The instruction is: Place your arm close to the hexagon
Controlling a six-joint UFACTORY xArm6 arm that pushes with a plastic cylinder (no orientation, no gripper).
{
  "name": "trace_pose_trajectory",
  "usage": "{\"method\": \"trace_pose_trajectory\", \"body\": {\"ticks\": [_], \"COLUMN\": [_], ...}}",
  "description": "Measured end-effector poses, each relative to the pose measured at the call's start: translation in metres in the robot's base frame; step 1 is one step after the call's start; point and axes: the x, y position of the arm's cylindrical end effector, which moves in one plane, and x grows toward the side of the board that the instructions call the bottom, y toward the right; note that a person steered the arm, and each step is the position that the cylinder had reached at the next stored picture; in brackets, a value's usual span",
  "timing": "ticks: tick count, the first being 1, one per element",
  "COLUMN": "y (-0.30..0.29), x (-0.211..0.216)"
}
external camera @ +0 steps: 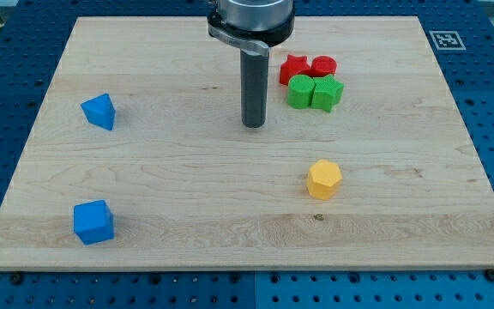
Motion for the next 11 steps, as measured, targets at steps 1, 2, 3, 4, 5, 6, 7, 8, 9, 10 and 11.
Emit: {"method": "trace_pose_trajectory", "body": {"ticks": [1, 2, 3, 4, 5, 6, 7, 8, 9, 10, 11], "y": [0.0, 0.0, 0.0, 0.0, 0.012, 0.025, 0.025, 0.046, 0.085, 0.112, 0.143], "x": [0.005, 0.02, 0.037, 0.049, 0.067, 0.079, 0.07, 0.064, 0.065, 0.065, 0.066]}}
